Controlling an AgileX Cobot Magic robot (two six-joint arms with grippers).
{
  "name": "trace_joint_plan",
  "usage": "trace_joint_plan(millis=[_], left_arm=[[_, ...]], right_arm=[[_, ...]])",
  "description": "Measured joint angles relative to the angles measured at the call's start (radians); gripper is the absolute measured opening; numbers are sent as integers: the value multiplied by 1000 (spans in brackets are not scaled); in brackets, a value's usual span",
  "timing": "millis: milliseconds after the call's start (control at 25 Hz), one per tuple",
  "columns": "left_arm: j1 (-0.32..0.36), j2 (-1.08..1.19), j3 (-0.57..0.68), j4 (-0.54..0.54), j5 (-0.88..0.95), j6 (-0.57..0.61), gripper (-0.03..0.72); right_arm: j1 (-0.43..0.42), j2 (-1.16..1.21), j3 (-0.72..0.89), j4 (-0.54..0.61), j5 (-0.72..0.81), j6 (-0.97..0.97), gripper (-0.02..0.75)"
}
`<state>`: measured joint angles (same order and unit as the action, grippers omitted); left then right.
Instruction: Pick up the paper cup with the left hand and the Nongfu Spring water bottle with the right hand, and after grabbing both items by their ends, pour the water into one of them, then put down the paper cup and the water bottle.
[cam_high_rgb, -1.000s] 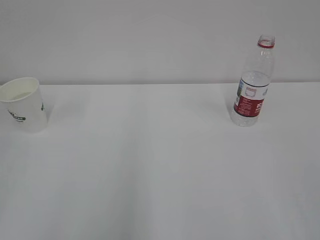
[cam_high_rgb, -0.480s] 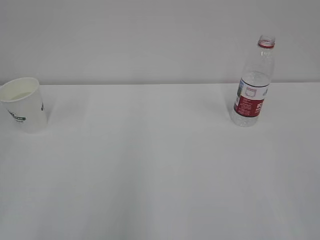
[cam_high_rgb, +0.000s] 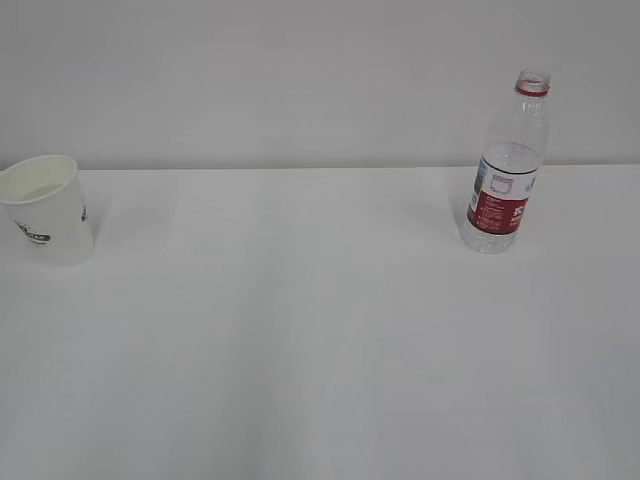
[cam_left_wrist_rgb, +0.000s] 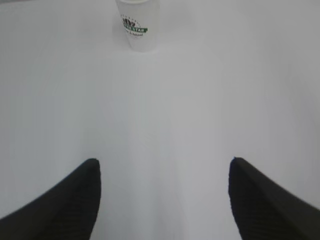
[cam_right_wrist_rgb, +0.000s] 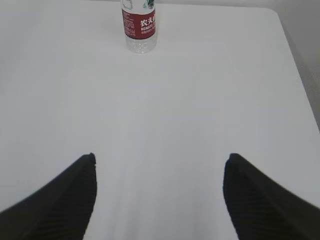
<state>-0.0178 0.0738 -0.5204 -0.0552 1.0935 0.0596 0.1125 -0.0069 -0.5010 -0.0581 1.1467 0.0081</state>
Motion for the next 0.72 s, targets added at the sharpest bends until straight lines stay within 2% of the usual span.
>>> trace_joint_plan(millis=[160, 720], left_arm=[[0, -67, 0, 0, 1, 0, 580], [0, -70, 0, 0, 2, 0, 580]], right_arm=[[0, -9, 0, 0, 0, -2, 592], [0, -9, 2, 5, 0, -8, 590]])
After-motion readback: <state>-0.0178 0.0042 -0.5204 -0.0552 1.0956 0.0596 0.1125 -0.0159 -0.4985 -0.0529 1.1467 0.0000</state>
